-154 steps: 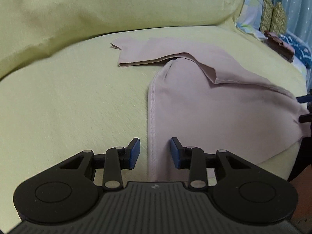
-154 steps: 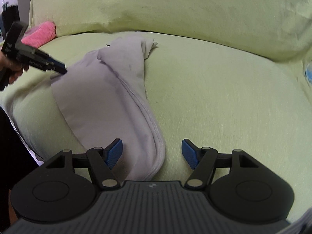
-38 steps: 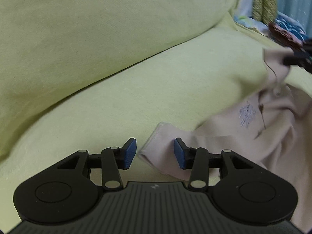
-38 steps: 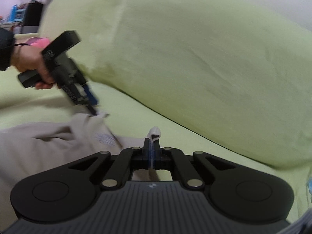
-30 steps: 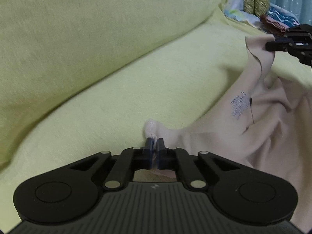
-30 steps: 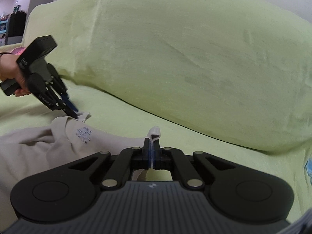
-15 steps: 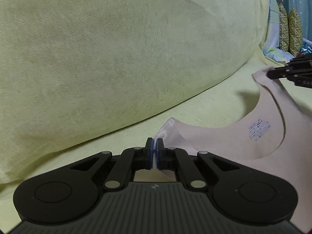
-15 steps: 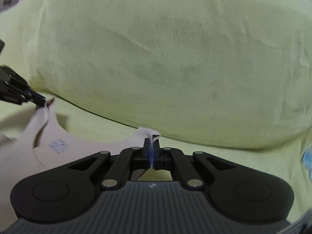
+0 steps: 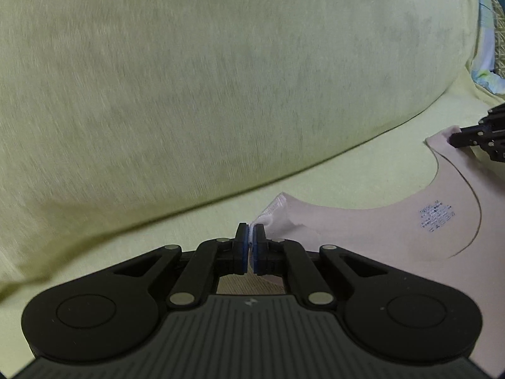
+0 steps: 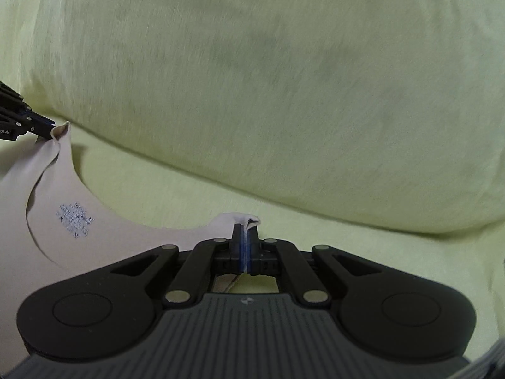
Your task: Fold clothes
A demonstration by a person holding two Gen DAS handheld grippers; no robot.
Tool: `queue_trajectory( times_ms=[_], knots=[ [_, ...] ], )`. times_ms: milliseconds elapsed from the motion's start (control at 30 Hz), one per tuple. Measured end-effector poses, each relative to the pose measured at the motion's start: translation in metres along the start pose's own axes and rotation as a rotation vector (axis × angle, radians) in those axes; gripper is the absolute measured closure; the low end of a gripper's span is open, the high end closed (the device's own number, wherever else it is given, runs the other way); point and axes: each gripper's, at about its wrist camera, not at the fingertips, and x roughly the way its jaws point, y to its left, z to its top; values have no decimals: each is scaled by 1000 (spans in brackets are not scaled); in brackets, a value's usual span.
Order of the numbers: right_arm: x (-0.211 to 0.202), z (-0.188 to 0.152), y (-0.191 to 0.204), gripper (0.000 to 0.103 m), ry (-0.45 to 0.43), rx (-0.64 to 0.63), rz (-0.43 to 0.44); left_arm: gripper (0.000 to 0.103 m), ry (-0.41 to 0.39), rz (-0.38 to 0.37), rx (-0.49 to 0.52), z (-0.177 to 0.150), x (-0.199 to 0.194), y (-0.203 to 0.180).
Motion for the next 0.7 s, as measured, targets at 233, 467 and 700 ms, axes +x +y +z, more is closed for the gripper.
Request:
queue_trajectory(
  times_ms=[233, 467, 700],
  knots=[
    [-51, 0, -14, 76, -91, 84, -32, 63, -23, -19, -147, -18, -50, 32],
    [-141, -42, 1, 75, -114, 174, 4, 63, 100, -303, -286, -67, -97, 36],
    [-178, -75, 23, 75, -36, 209, 42, 103, 133, -331, -266, -86, -97, 14]
  ],
)
